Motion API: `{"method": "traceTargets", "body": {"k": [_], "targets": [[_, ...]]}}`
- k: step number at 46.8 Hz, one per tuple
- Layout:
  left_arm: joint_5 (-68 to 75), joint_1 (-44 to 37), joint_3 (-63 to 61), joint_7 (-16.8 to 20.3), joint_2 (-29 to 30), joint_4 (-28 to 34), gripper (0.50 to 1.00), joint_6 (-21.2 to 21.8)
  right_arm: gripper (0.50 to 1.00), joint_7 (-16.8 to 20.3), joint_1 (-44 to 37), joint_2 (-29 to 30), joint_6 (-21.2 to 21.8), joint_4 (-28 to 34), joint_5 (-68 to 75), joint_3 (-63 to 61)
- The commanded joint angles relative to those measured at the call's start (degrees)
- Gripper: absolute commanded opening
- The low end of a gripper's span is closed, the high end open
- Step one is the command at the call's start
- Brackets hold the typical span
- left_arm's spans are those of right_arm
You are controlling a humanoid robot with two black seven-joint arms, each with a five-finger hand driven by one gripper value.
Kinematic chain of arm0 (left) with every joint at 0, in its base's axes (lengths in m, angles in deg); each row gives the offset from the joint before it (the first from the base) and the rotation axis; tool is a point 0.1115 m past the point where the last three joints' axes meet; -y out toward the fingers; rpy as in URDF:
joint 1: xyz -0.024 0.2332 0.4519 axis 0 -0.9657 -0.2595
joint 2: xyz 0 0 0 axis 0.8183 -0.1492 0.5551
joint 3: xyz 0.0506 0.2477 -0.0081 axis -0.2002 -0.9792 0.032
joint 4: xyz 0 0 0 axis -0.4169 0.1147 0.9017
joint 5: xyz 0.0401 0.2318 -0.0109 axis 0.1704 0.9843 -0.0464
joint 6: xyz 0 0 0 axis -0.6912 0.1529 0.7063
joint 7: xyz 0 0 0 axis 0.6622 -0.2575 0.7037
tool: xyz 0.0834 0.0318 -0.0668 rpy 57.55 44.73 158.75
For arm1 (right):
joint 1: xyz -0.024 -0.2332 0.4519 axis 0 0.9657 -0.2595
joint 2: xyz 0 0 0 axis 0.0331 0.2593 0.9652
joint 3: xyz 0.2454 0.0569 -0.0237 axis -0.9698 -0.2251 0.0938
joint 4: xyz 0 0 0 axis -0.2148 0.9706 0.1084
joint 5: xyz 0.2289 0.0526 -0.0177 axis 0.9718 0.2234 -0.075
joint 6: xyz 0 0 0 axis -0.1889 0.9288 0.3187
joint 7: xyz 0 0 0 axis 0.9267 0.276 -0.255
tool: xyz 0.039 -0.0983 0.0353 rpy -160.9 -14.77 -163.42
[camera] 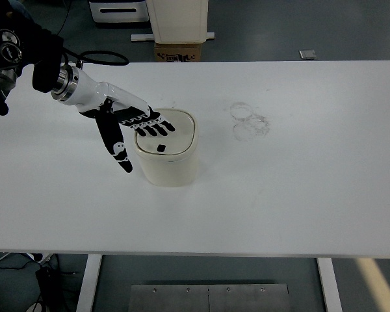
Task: Open trash can
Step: 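Lower the left hand fingers onto the lid's front edge, then lift the left hand upward, flipping the lid open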
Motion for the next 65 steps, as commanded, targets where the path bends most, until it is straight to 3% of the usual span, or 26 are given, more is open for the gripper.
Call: {"method": "traceTargets", "body": {"k": [1, 39, 55, 65], "targets": [[0.0, -0.01, 0.12, 0.0, -0.33, -0.01, 1.0, 0.0, 0.991, 0.0, 0.02, 0.0, 0.0, -0.01, 0.01, 0.0], [0.0, -1.94, 0.64, 0.0, -2.62, -0.54, 1.0, 0.0, 0.991, 0.0, 0.02, 0.0, 0.0, -0.01, -0.08, 0.0], [-0.09, 2.8, 5.74, 0.0, -0.16, 0.87, 1.0, 0.0, 0.991, 0.0, 0.02, 0.0, 0.0, -0.01, 0.01, 0.0], [0.0, 1.49, 9.69, 0.09, 1.16, 2.63, 1.0, 0.37, 0.991, 0.0, -0.07, 0.0, 0.0, -0.01, 0.01, 0.0]]}}
